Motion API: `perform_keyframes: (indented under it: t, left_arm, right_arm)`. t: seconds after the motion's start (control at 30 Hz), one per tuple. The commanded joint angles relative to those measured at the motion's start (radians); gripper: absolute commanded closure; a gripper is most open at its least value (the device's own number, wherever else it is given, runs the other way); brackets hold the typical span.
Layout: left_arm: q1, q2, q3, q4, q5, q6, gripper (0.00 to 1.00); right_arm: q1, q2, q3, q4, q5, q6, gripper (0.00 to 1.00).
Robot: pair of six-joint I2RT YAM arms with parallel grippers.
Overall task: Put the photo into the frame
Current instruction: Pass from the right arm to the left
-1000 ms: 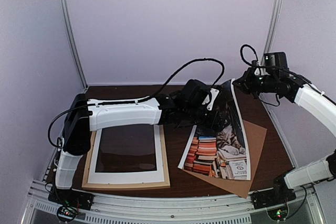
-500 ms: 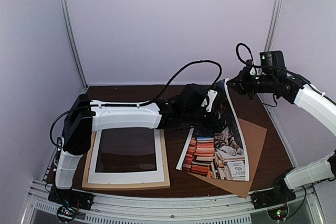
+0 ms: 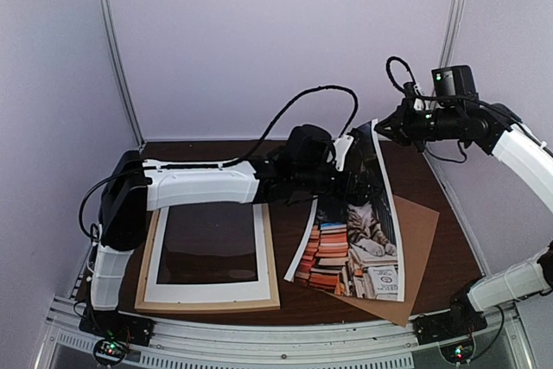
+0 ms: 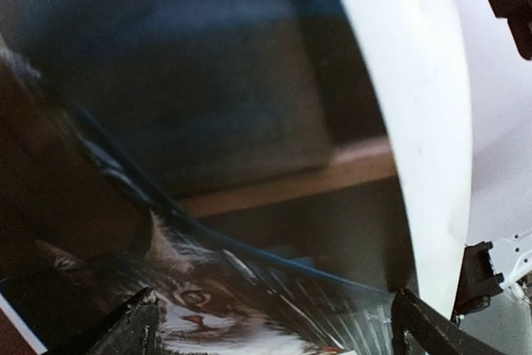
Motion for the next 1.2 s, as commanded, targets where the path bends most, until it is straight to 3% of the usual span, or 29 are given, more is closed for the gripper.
perform_keyframes:
  t: [0.0, 0.1, 0.23, 0.5, 0.7, 0.9, 1.17]
  left_arm:
    - [0.098, -0.084, -0.055, 0.050, 0.208, -0.011, 0.03]
    - [0.154, -0.145, -0.152, 0.058, 0.263, 0.004, 0.02]
    - [0.189, -0.237, -0.200, -0.051, 0.244, 0.186, 0.02]
    - [0.250, -0.260, -0.094, -0.408, 0.408, 0.625, 0.03]
    - [0.251, -0.236, -0.006, -0.517, 0.446, 0.849, 0.02]
    - [0.251, -0.213, 0.059, -0.530, 0.455, 0.952, 0.02]
    - [0.251, -0.140, 0.197, -0.606, 0.521, 1.061, 0.03]
  right_arm:
    - [0.007, 0.035, 0.118, -0.148, -0.029, -0.178, 1.00]
    - [0.006, 0.034, 0.140, -0.203, -0.003, -0.256, 1.00]
    - [0.005, 0.034, 0.145, -0.220, -0.047, -0.357, 1.00]
    - [0.004, 0.043, 0.184, -0.273, -0.232, -0.562, 1.00]
    - [0.008, 0.019, 0.164, -0.259, -0.372, -0.610, 1.00]
    - [0.024, -0.029, 0.097, -0.192, -0.471, -0.601, 1.00]
    - [0.061, -0.036, 0.068, -0.217, -0.496, -0.627, 1.00]
